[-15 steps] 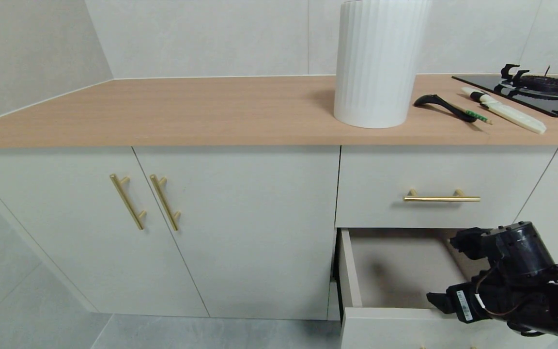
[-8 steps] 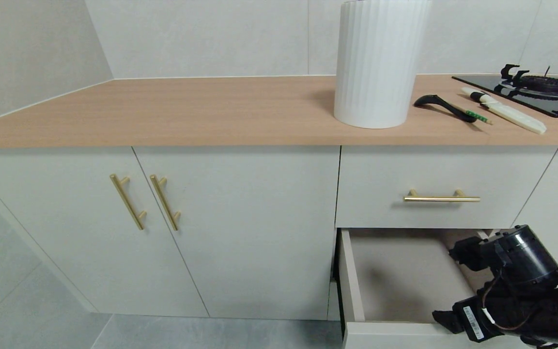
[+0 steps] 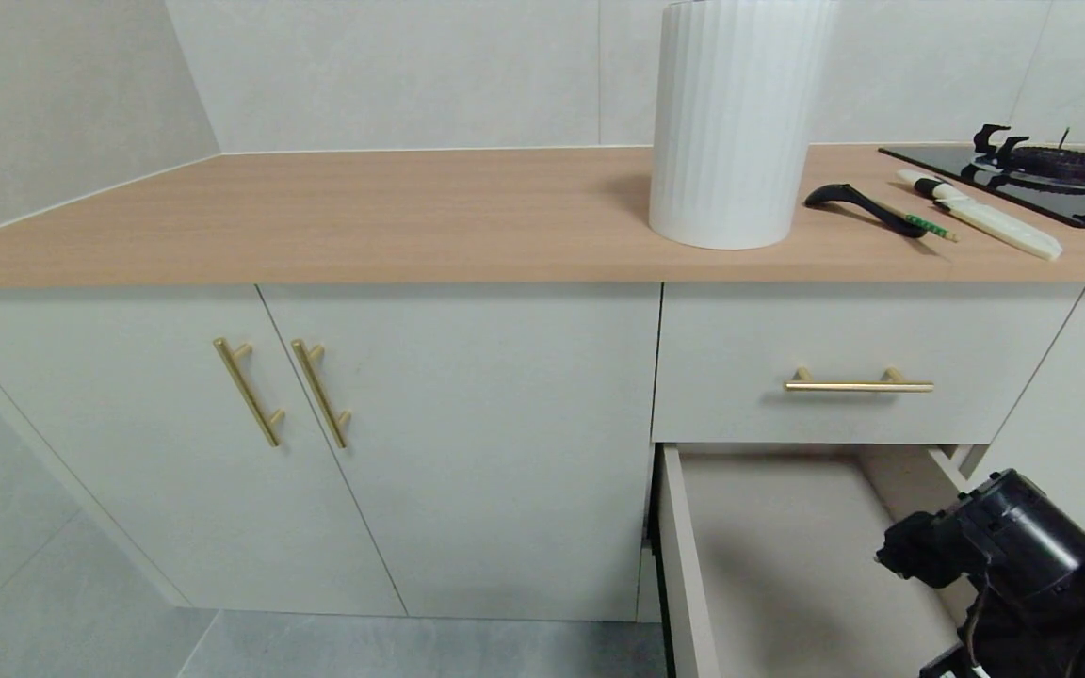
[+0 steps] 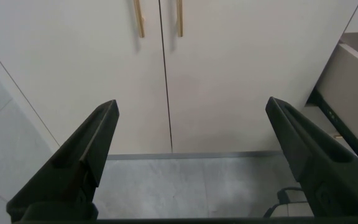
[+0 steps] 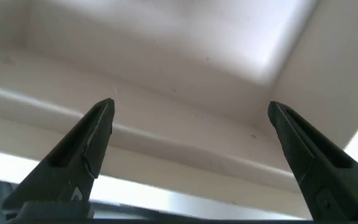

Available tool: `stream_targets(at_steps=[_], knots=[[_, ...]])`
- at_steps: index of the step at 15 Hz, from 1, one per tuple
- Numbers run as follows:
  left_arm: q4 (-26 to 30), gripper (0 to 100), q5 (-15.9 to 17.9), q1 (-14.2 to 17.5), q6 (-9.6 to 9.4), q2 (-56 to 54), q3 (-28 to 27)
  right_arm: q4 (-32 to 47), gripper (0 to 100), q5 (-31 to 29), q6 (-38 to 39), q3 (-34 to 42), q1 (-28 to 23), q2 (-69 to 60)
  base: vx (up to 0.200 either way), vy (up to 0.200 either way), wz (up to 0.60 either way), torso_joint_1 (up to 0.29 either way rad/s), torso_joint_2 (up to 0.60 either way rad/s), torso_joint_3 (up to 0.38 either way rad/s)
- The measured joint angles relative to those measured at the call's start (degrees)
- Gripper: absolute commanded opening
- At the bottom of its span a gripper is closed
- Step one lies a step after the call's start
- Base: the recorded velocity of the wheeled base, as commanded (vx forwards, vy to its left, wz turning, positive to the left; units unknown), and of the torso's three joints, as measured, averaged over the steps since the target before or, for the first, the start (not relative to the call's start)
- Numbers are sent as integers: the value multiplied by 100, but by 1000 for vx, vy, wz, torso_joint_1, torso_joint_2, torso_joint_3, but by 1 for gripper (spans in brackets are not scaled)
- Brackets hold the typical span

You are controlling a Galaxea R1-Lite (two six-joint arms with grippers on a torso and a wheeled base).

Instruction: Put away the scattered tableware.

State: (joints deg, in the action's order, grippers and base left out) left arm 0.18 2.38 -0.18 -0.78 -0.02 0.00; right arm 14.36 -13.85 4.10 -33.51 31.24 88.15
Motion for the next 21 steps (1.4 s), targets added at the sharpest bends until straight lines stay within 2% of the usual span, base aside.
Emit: stream_targets(at_steps=[5,7,10,15,21], knots=[[0,100,-2,0,0,0,0,879,100,112,-268,5,411,-288,0,0,0,0,0,0],[0,100,0,0,0,0,0,980,100,193,-432,17,467,-347,0,0,0,0,0,0],[0,100,0,0,-1,0,0,936,100,173,-227,-135,472,-404,0,0,0,0,0,0],[0,100,0,0,0,0,0,466,100,145,1213,-835,434,-675,0,0,0,0,0,0],[0,100,0,0,0,0,0,-77,100,206,1257,-929,117,-1315,0,0,0,0,0,0]])
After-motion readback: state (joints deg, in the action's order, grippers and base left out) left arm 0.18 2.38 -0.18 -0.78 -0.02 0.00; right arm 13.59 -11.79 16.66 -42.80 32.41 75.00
